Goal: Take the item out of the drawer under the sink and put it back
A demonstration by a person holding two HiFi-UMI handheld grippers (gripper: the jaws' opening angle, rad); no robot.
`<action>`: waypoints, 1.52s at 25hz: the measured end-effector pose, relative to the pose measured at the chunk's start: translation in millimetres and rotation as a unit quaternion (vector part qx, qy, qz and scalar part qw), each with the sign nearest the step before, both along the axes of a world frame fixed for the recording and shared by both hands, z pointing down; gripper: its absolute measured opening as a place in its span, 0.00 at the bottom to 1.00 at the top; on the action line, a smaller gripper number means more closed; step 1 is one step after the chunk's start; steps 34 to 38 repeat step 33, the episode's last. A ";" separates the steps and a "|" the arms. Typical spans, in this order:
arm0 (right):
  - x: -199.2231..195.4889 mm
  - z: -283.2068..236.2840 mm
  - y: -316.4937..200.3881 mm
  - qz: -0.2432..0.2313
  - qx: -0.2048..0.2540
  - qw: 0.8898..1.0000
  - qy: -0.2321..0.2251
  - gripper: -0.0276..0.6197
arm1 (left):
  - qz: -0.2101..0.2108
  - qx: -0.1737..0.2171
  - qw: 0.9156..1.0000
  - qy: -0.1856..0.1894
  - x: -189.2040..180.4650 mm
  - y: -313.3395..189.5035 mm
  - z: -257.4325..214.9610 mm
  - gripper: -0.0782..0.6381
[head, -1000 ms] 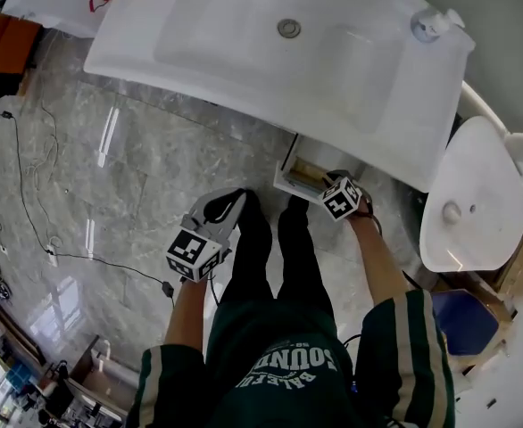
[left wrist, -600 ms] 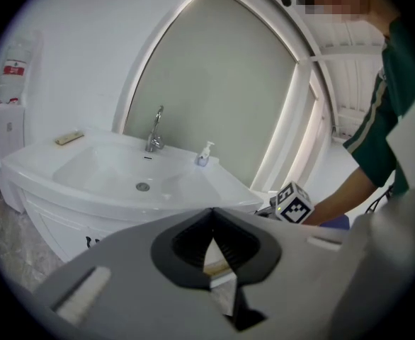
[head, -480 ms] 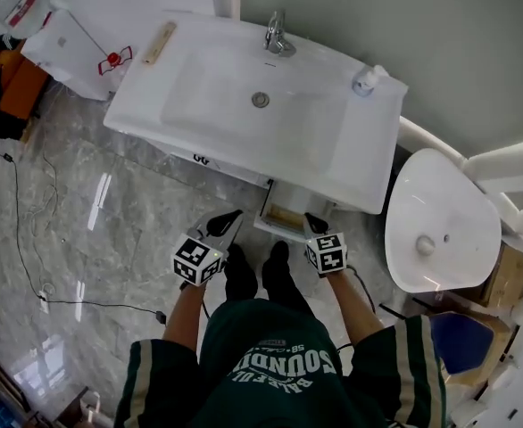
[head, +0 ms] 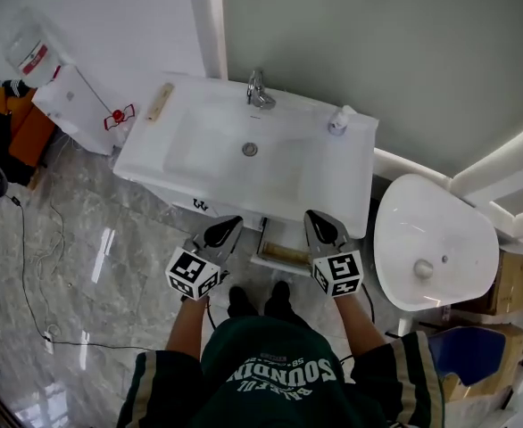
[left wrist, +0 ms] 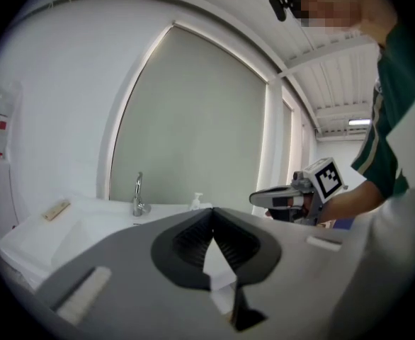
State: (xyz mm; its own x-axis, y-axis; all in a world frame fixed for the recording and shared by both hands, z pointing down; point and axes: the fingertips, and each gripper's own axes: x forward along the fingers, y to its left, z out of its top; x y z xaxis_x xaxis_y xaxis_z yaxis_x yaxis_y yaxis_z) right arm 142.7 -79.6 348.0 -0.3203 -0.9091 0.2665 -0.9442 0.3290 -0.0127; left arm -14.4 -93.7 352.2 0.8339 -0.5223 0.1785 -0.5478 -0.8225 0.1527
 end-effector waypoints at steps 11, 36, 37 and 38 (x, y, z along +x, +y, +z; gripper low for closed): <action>26.0 -53.4 12.6 0.035 0.063 0.997 -0.001 0.04 | -0.001 0.037 0.999 0.004 6.0 -11.5 -31.1 0.18; 31.5 -37.8 19.1 0.043 0.044 0.998 -0.014 0.04 | 0.014 0.024 1.000 0.002 15.5 -11.7 -19.3 0.18; 31.5 -37.8 19.1 0.043 0.044 0.998 -0.014 0.04 | 0.014 0.024 1.000 0.002 15.5 -11.7 -19.3 0.18; 31.5 -37.8 19.1 0.043 0.044 0.998 -0.014 0.04 | 0.014 0.024 1.000 0.002 15.5 -11.7 -19.3 0.18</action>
